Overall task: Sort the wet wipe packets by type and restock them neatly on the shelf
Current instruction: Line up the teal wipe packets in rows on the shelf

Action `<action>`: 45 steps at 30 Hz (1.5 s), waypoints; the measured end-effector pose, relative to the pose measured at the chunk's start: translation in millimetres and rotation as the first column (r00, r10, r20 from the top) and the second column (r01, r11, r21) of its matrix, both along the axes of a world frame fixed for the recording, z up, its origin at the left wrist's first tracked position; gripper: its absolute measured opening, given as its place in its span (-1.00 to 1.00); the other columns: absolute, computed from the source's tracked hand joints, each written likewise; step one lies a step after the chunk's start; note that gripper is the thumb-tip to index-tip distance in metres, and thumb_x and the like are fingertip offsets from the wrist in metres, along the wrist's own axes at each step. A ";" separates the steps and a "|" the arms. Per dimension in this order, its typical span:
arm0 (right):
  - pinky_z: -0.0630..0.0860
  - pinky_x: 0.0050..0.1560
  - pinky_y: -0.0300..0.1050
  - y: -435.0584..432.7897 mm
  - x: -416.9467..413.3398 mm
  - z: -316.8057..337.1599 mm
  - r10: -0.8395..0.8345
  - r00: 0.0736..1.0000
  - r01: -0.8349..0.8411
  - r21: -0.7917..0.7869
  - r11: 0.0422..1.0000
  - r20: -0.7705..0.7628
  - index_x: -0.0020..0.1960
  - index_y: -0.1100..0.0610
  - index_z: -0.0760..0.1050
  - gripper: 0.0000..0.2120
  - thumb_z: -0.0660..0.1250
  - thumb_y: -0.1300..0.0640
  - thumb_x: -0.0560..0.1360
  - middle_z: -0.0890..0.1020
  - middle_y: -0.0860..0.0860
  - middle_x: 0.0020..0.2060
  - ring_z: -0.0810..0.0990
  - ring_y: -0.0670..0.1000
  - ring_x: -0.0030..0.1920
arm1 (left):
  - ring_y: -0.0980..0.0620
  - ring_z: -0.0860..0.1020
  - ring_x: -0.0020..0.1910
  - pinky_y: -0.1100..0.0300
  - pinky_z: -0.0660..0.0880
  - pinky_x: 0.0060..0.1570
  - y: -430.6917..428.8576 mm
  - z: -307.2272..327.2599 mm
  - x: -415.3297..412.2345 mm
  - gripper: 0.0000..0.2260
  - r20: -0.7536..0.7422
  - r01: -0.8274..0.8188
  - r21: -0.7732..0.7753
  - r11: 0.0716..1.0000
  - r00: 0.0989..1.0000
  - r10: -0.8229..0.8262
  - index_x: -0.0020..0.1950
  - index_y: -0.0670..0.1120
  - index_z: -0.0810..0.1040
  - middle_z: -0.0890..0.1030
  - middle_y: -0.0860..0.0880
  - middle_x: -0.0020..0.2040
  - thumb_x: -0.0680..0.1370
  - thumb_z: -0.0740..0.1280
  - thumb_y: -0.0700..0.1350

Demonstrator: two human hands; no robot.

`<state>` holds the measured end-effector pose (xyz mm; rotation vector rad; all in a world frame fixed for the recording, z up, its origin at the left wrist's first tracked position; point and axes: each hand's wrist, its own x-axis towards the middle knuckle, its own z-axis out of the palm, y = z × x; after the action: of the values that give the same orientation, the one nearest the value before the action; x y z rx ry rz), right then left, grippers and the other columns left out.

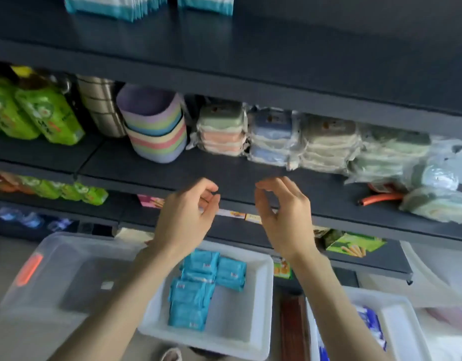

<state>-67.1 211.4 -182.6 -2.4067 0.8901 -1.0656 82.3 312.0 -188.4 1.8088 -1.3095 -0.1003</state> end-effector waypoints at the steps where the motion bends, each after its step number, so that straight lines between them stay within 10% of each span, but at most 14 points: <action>1: 0.56 -0.22 -0.01 4.8 -6.7 -21.2 0.002 1.000 -0.001 0.052 0.999 -0.029 -0.06 0.18 0.57 -0.84 0.24 0.16 0.49 0.63 0.06 -0.12 0.61 0.14 -0.14 | 0.04 0.61 -0.29 0.04 0.58 -0.25 5.7 -19.2 -6.2 -0.95 -0.020 -0.012 0.045 0.999 1.000 0.013 -0.04 -0.11 0.57 0.62 0.05 -0.25 0.51 0.37 -0.18; 16: 0.56 -0.01 0.08 38.9 -30.0 -367.7 0.006 0.914 0.281 0.642 0.714 -0.406 0.09 0.21 0.56 -0.83 0.32 0.21 0.52 0.62 0.13 0.05 0.62 0.13 -0.02 | -0.11 0.59 -0.04 0.01 0.51 0.00 31.1 -361.1 -33.9 -0.87 -0.310 -0.070 0.583 0.809 0.902 0.301 0.03 -0.20 0.55 0.62 -0.12 -0.01 0.50 0.37 -0.23; 23: 0.34 0.36 0.07 14.8 -10.0 -483.1 -0.059 0.881 0.393 0.655 0.646 -0.470 0.40 0.16 0.34 -0.53 0.32 0.07 0.54 0.36 0.11 0.40 0.33 0.15 0.34 | -0.25 0.32 0.34 -0.15 0.29 0.27 -10.8 -478.7 -18.5 -0.36 -0.109 -0.368 0.623 0.691 0.833 0.543 0.38 -0.26 0.33 0.37 -0.25 0.36 0.46 0.42 0.08; 31: 0.16 0.28 -0.15 -9.2 8.1 -518.5 -0.167 0.824 0.532 0.639 0.556 -0.541 0.52 0.17 0.06 -0.15 0.44 -0.06 0.42 0.31 0.14 0.31 0.23 0.15 0.34 | -0.14 0.26 0.34 0.00 0.18 0.17 -34.5 -502.4 -1.0 -0.08 0.026 -0.512 0.631 0.583 0.765 0.644 0.45 -0.20 0.23 0.35 -0.18 0.33 0.27 0.50 0.23; 36: 0.23 0.29 -0.05 -14.2 11.6 -520.3 -0.183 0.835 0.523 0.644 0.559 -0.519 0.30 0.16 0.34 -0.40 0.48 -0.01 0.38 0.44 0.08 0.21 0.33 0.11 0.26 | -0.13 0.37 0.20 0.04 0.19 0.09 -36.5 -495.9 -0.1 -0.31 0.053 -0.555 0.558 0.616 0.765 0.641 0.20 -0.20 0.38 0.47 -0.14 0.16 0.26 0.55 0.13; 41: 0.42 -0.09 -0.01 0.7 1.9 -496.8 -0.294 0.890 0.451 0.767 0.457 -0.348 -0.01 0.18 0.38 -0.74 0.43 0.13 0.44 0.48 -0.05 -0.24 0.50 0.13 -0.09 | -0.01 0.55 -0.10 0.25 0.42 -0.07 -25.7 -472.3 1.4 -0.68 -0.333 -0.492 0.452 0.744 0.681 0.653 0.11 -0.19 0.42 0.55 0.00 -0.08 0.46 0.44 -0.15; 45: 0.58 -0.15 -0.04 19.9 -17.3 -433.9 -0.405 0.908 0.245 0.922 0.301 -0.109 0.05 0.17 0.37 -0.68 0.46 0.25 0.41 0.57 0.00 -0.16 0.61 0.02 -0.13 | 0.04 0.59 -0.14 0.18 0.53 -0.15 5.1 -419.7 -5.9 -0.83 -0.527 -0.483 0.418 0.769 0.561 0.638 -0.03 -0.10 0.50 0.61 0.00 -0.10 0.45 0.44 -0.19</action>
<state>-84.5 231.4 -616.5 -1.1601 1.4633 -0.5307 76.4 317.1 -608.1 2.0412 -0.1798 -0.4953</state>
